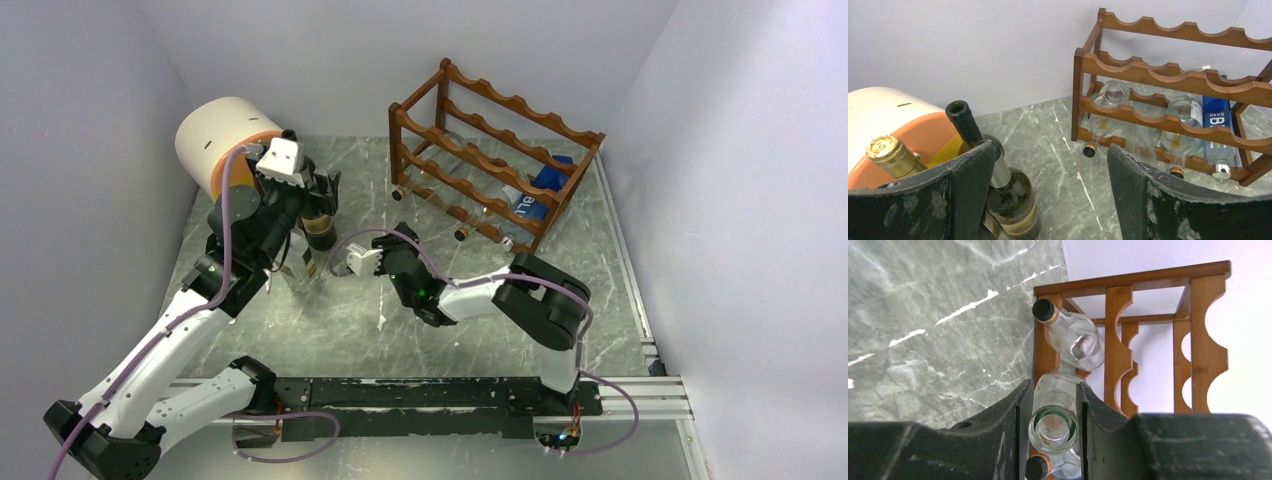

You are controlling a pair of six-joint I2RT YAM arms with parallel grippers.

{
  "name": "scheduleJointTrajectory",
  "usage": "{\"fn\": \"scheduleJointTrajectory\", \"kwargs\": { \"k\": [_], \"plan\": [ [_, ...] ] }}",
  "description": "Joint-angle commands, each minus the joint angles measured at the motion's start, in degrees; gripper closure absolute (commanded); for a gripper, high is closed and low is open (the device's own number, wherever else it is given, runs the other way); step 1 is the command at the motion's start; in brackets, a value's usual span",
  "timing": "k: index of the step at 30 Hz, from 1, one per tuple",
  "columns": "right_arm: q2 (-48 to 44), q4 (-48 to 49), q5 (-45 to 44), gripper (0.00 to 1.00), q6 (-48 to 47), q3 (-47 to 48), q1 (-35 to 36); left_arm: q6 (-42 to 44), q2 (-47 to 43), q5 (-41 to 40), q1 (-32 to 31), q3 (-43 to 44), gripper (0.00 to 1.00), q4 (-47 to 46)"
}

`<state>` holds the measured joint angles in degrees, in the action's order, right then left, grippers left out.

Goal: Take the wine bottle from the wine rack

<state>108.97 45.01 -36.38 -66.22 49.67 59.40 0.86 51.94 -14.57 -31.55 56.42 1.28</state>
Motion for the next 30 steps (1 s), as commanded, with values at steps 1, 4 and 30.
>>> {"fn": "scheduleJointTrajectory", "kwargs": {
  "k": [1,4,30],
  "plan": [
    [-5.9,-3.5,-0.5,1.0,6.4,-0.7,2.2,0.4,-0.9,-1.7,0.7,-0.6,0.15,-2.6],
    [-8.9,-6.3,-0.2,1.0,9.5,-0.3,2.9,0.4,-1.2,-2.1,1.0,-0.8,0.15,-2.8],
    [-24.4,-36.3,13.8,1.0,42.9,16.9,-1.9,5.0,-7.4,-10.1,5.1,-3.9,0.15,-6.9]
  ]
}}
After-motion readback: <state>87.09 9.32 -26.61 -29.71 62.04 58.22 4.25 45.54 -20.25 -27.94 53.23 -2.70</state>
